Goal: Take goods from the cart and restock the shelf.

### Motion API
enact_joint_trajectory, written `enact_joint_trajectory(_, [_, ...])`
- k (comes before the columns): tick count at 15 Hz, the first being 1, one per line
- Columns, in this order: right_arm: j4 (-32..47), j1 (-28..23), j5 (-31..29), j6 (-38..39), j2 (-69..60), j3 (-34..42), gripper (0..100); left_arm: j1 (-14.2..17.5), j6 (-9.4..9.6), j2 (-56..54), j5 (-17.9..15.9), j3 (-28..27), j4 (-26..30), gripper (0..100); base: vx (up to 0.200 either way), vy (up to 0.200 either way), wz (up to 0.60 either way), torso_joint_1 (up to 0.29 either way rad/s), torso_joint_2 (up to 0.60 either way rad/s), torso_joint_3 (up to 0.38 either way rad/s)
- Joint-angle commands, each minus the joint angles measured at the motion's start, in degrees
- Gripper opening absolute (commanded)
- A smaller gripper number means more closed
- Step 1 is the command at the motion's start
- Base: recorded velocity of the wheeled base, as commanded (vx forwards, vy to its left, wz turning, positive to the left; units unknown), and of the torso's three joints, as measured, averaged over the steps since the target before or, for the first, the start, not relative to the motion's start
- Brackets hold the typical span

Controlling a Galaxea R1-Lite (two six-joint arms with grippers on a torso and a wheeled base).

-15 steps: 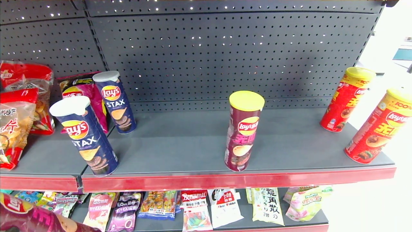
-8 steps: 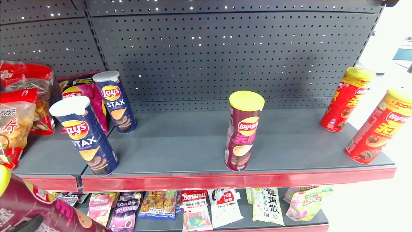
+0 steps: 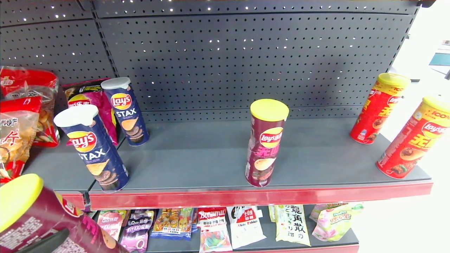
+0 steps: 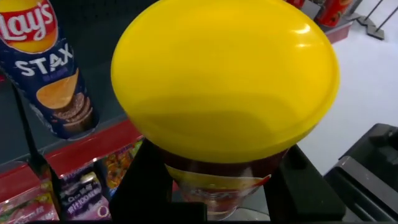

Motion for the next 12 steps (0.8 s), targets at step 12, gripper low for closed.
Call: enact_joint_trajectory(12, [0.0, 0.0, 0.0, 0.0, 0.1, 0.0, 100, -3.1, 2.68, 35.6, -0.9, -10.7, -25.0, 0, 0.000, 0.000, 0.00, 0.000, 0.00, 0.000])
